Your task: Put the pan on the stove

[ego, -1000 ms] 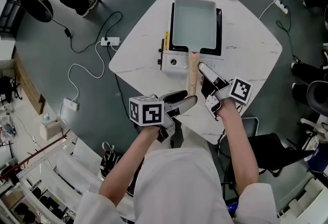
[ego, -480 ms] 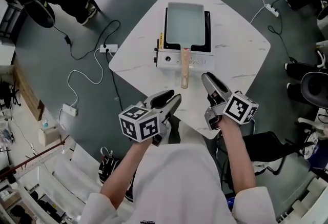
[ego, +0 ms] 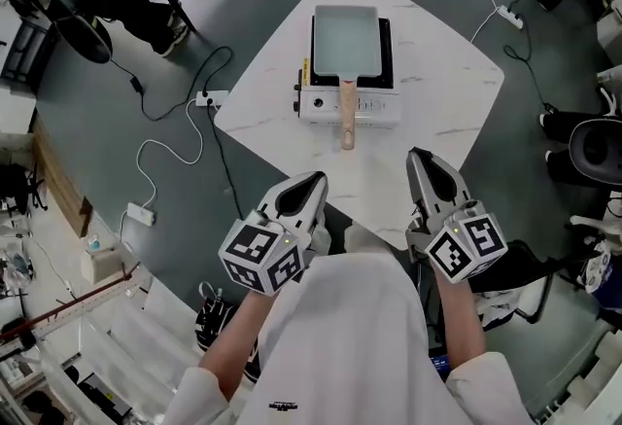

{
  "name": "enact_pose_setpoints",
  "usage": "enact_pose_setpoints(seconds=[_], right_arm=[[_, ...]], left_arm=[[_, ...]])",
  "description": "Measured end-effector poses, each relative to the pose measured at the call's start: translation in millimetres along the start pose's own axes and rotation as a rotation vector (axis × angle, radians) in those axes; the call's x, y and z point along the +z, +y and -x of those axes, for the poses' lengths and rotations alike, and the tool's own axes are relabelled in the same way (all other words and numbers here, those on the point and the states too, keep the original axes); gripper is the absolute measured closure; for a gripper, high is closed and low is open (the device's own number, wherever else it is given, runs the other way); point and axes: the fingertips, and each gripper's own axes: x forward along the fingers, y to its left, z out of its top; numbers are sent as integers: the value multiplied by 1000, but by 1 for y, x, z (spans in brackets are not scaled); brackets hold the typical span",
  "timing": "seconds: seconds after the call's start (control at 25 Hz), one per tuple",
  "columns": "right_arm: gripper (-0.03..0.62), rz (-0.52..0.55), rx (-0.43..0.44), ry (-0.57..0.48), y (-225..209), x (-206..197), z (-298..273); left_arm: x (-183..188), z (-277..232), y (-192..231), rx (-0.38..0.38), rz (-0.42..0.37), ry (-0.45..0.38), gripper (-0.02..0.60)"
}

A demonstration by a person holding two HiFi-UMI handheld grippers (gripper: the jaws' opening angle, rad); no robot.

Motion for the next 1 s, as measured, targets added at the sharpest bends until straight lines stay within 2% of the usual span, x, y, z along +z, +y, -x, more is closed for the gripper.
enact_pose_setpoints(seconds=[0.16,0.32,0.52,0.68,1.0], right_arm=[[589,112,4,-5,16,3,29],[589,133,-13,4,20,-9,45],[589,175,-33,-16,30,-11,62],[590,210,-13,-13,38,-15,66],[591,163,-18,-15,33,-18,65]], left_arm=[[9,19,-16,21,-53,-51,580],[10,32,-26,35,-89,-83,581],[2,40,-36,37,-112,-76,580],[-5,41,-38,37,-130,-69,581],[-4,37,-41,36,-150,-65,581]])
